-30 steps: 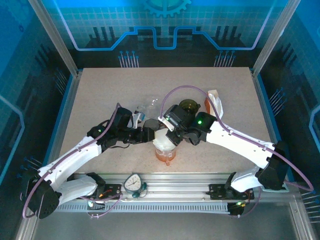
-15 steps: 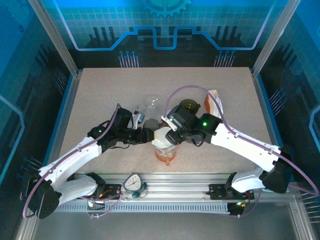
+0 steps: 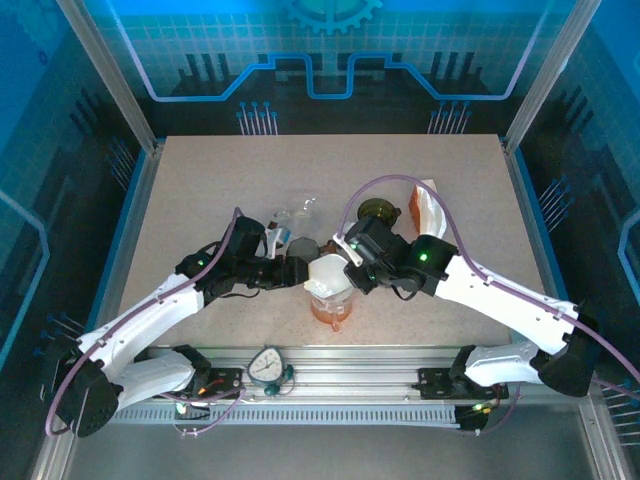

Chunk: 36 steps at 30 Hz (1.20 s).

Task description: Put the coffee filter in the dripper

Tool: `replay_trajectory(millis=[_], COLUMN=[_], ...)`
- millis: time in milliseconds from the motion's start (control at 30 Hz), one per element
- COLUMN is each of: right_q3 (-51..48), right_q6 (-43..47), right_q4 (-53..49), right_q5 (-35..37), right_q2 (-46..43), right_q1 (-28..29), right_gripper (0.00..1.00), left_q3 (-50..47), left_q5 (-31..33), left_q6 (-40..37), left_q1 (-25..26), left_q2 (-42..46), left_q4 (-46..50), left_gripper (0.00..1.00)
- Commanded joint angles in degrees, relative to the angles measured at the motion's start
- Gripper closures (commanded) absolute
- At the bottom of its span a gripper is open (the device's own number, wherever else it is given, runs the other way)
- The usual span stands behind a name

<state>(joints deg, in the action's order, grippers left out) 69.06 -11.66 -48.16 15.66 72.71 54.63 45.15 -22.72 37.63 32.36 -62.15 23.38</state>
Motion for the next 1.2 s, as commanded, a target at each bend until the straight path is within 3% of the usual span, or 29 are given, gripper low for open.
replay_trajectory(millis=[0, 200, 400, 467, 600, 667, 1167], right_q3=[-0.5, -0.5, -0.8, -0.5, 0.2, 0.4, -0.8], right_q6=[0.2, 0.7, 0.5, 0.5, 0.4, 0.3, -0.7], right_q4=[0.5, 0.2, 0.5, 0.5, 0.6, 1.4, 5.9], right_q5=[-0.4, -0.2, 0.2, 0.9, 3.7, 3.6, -3.9], right_q2=[1.0, 2.5, 2.9, 2.5, 1.6, 1.7, 9.3], right_q1=[1.1, 1.8, 2.2, 2.3, 3.2, 3.2, 1.5], right_gripper=[0.91, 0.97, 0.94, 0.86, 0.43, 0.34, 0.29], left_q3=[-0.4, -1.0, -1.8, -1.9, -2.2, -2.2, -2.5], left_q5=[0.1, 0.1, 0.0, 0.0, 0.1, 0.1, 1.0], left_q6=[1.7, 2.3, 2.3, 2.3, 2.2, 2.1, 1.5], left_q1=[0.6, 0.8, 1.1, 1.1, 1.1, 1.2, 1.3], left_q2=[0.1, 0.5, 0.1, 0.1, 0.2, 0.2, 0.3], left_q4=[-1.3, -2.3, -2.8, -2.7, -2.6, -2.6, -2.2], left_gripper=[0.50, 0.48, 0.50, 0.51, 0.52, 0.52, 0.51])
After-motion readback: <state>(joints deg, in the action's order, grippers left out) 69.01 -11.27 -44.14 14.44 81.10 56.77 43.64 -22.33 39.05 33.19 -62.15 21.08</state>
